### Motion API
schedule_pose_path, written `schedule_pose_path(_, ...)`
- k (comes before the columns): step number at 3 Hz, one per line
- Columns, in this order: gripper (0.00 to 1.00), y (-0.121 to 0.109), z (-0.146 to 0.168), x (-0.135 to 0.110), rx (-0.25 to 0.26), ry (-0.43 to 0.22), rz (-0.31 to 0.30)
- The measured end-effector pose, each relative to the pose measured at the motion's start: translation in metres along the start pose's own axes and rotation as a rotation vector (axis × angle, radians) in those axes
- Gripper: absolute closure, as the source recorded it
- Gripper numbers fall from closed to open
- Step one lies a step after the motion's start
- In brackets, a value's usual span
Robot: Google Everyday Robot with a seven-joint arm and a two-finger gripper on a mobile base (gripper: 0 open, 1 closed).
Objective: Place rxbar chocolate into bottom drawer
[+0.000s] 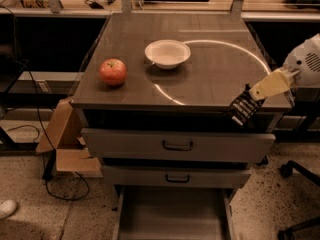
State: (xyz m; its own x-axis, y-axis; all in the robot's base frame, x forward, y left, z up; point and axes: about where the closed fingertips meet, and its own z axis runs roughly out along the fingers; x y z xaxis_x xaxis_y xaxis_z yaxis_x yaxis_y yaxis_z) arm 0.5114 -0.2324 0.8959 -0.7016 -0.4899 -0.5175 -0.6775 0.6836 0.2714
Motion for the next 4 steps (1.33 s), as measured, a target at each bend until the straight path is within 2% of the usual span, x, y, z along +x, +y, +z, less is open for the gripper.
schedule_pose_path(1,1.00,0.001,0.009,0.008,-0.014,0.017,0.012)
schedule_pose_path(2,1.00,0.008,0.002,0.020,0.023,-0.007,0.024)
schedule_pose_path(3,1.00,0.019,0.004,0.044,0.054,-0.015,0.055)
schedule_pose_path(4,1.00,0.030,0.046,0.091,0.102,-0.024,0.114)
